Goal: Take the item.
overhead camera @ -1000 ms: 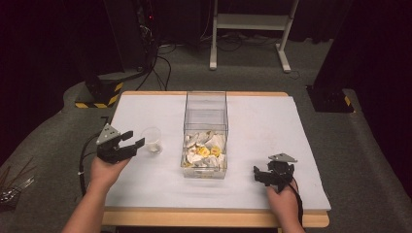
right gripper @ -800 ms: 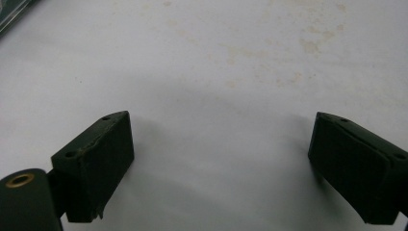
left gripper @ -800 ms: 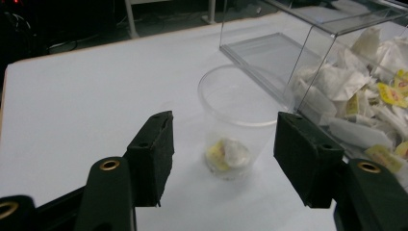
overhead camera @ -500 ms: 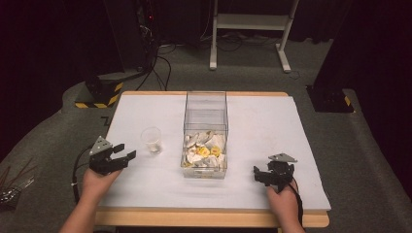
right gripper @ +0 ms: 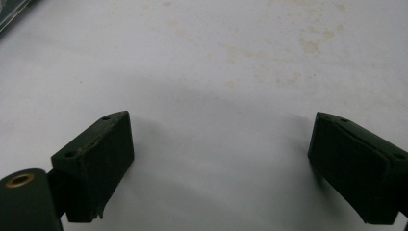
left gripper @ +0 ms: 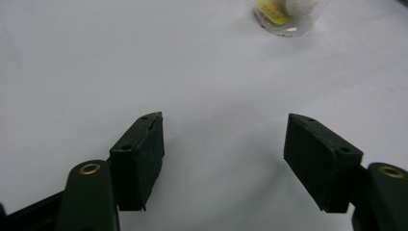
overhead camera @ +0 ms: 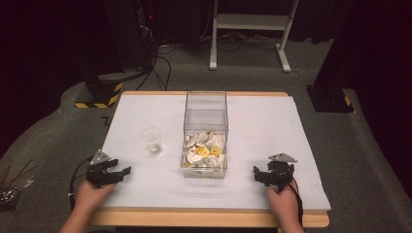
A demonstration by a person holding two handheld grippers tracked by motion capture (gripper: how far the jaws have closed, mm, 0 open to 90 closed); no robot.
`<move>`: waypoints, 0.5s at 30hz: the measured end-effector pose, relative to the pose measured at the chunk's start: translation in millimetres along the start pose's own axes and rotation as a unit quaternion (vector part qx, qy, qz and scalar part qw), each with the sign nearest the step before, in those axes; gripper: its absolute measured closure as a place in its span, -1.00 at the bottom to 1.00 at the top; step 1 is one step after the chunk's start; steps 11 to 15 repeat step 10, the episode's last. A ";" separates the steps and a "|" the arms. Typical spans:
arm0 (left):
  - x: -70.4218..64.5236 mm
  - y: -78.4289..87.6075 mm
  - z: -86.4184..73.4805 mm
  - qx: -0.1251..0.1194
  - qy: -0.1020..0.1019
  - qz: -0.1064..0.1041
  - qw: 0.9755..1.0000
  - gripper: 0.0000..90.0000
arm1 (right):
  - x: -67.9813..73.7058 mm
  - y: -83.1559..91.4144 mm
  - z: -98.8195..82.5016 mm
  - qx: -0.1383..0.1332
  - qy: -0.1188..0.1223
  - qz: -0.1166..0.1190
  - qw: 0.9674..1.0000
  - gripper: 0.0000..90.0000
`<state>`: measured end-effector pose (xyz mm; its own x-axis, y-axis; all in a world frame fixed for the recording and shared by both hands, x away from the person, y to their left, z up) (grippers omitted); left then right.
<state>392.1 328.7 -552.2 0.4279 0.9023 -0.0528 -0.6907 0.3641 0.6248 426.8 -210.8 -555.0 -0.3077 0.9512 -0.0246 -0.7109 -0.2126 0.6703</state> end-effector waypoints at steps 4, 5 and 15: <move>-4.1 -1.4 -1.3 0.003 -0.026 0.023 0.999 -0.32 | 0.0 0.0 0.0 0.000 0.000 0.000 1.000 -0.81; -3.8 -1.3 -1.3 0.002 -0.024 0.023 0.999 -0.31 | 0.0 0.0 0.0 0.000 0.000 0.000 1.000 -0.81; -3.7 -1.3 -1.5 0.001 -0.024 0.023 0.999 -0.31 | -0.1 0.0 0.0 0.000 0.000 0.000 1.000 -0.81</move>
Point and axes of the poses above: each handheld gripper's, and its own axes: y roughly backward along the jaws, z roughly out of its top, x roughly to its left, the point moved 7 cm from there along -y, roughly forward along the jaws, and after that the axes turned 3 degrees about -x, right-handed, at the moved point
